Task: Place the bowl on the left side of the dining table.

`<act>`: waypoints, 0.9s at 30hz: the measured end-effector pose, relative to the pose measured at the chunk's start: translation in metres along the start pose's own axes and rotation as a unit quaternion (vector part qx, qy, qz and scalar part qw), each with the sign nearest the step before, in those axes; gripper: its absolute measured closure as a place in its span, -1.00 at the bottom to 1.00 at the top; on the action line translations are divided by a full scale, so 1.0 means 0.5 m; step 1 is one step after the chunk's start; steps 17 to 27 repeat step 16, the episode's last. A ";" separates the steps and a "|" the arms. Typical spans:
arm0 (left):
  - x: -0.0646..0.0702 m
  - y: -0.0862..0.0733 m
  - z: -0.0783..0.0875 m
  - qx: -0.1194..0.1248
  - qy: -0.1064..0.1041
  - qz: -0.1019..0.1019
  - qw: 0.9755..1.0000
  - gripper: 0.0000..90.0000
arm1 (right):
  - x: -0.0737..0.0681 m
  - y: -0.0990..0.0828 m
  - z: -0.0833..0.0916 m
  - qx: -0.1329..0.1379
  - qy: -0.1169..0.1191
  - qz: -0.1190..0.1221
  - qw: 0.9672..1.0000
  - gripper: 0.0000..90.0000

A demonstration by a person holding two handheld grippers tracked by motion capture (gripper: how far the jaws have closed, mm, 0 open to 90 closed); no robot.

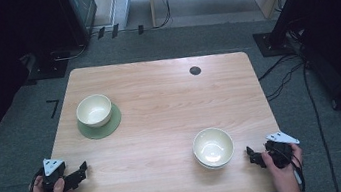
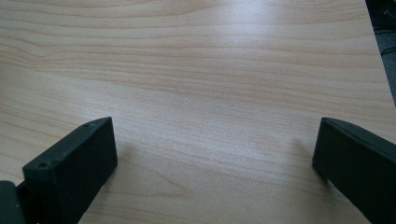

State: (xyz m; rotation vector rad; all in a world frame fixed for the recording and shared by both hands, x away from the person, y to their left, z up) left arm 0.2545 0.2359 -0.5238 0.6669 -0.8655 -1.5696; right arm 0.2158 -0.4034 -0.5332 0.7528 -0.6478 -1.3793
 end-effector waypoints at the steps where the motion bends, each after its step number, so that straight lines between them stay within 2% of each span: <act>1: 0.003 0.000 -0.001 -0.002 0.002 -0.007 1.000 -0.56 | 0.000 0.000 0.000 0.000 0.000 0.000 1.000 -1.00; 3: 0.008 0.000 -0.003 -0.007 0.007 -0.018 1.000 -0.57 | 0.000 0.000 0.000 0.000 0.000 0.000 1.000 -1.00; 5: 0.009 0.000 -0.003 -0.007 0.005 -0.022 1.000 -0.58 | 0.000 0.000 0.000 0.000 0.000 0.000 1.000 -1.00; 15: 0.009 0.000 -0.004 -0.011 0.013 -0.018 1.000 -0.67 | -0.001 -0.001 0.001 0.000 -0.003 -0.001 1.000 -1.00; 27: 0.008 0.000 -0.004 -0.011 0.015 -0.016 1.000 -0.67 | -0.001 -0.001 0.001 0.000 -0.003 -0.001 1.000 -1.00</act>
Point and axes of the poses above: each handheld gripper's, and its own axes: z roughly backward along the jaws, y roughly out of its top, x roughly to its right, the point moved 1 cm from there along -z, roughly forward along the jaws, and after that the axes turned 7 degrees about x, right-handed, at the moved point
